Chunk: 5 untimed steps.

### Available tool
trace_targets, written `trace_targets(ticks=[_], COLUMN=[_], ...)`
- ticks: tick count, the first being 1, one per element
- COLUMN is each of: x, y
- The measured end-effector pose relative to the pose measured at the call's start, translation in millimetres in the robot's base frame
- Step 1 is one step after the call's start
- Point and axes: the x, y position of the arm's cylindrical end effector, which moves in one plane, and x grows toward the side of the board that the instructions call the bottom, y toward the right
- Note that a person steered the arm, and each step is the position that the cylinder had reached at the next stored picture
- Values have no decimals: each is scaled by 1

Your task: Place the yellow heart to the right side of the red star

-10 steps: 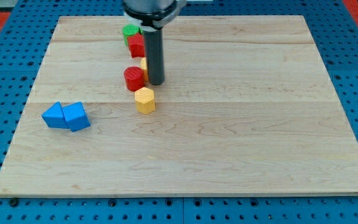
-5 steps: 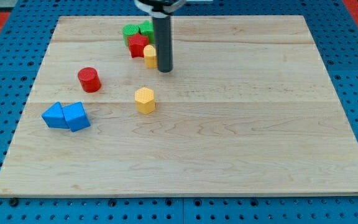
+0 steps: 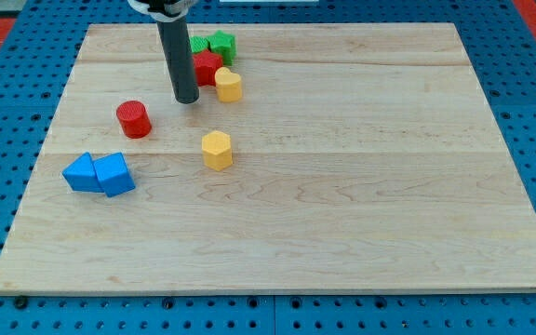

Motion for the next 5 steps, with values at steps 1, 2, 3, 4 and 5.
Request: trace_targets(ticks=[1, 2, 3, 4, 5], x=[-2, 0, 0, -12, -14], y=[18, 66, 127, 143, 126])
